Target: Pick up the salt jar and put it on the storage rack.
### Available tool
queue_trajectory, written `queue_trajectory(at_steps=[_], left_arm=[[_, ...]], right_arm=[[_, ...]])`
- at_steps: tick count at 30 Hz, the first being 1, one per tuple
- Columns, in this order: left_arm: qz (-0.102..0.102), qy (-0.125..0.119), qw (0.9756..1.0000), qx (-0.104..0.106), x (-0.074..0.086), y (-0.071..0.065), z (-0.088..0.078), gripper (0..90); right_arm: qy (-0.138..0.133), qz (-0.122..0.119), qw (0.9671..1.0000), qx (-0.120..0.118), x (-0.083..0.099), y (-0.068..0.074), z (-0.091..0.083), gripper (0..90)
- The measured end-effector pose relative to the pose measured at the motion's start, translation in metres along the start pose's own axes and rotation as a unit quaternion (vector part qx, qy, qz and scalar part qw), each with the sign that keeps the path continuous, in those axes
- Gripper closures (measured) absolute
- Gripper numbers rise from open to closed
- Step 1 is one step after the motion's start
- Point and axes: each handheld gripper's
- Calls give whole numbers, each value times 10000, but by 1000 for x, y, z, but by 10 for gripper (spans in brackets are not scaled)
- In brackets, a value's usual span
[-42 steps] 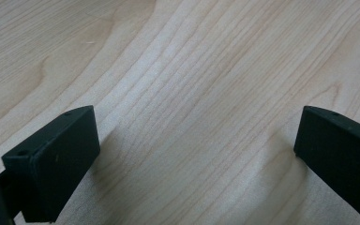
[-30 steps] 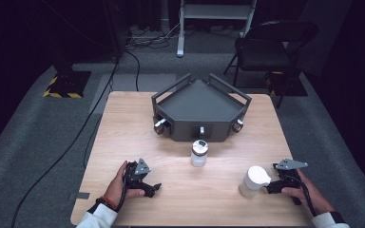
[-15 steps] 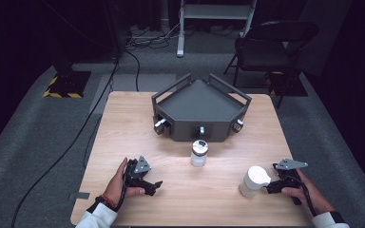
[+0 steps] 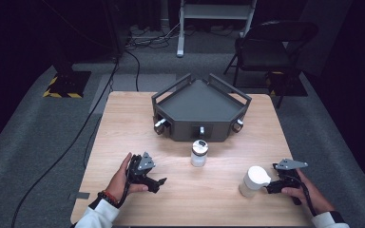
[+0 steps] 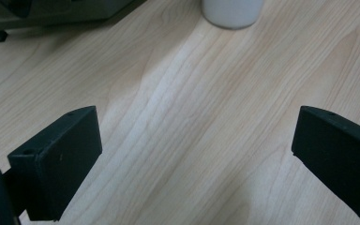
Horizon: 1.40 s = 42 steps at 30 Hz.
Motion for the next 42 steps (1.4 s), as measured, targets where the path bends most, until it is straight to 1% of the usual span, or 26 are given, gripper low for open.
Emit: queue_trajectory(at_steps=[6,10,17,19,25,27,29,31,33,42], left_arm=[[45,-18,10000,31,-7,1,1,15],[27,-115,9999,82,-9,1,1,14],[136,-179,9996,185,-19,0,4,14],[190,-181,9995,197,-22,0,5,15],[237,-238,9992,197,-30,-1,5,13],[242,-321,9991,151,-31,-2,5,13],[241,-375,9988,190,-33,-1,6,12],[245,-393,9987,190,-36,-1,8,12],[225,-417,9986,245,-39,0,11,12],[302,-416,9976,456,-51,0,28,11]], right_arm=[[0,0,10000,-2,0,0,0,0],[0,-1,10000,-2,0,0,0,0],[0,0,10000,-2,0,0,0,0],[0,-1,10000,-2,0,0,0,0],[0,-1,10000,-2,0,0,0,0],[0,1,10000,-2,0,0,0,0],[-1,-1,10000,-4,0,0,0,0],[-1,-3,10000,-6,0,0,0,0],[0,-4,10000,-6,0,0,0,0],[-1,-4,10000,-6,0,0,0,0]])
Point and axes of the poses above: each handheld gripper's, and its own axes: z roughly forward along the jaws, x roughly out of its underside, y roughly to its left, and after that the axes turned 7 degrees about x, right-handed
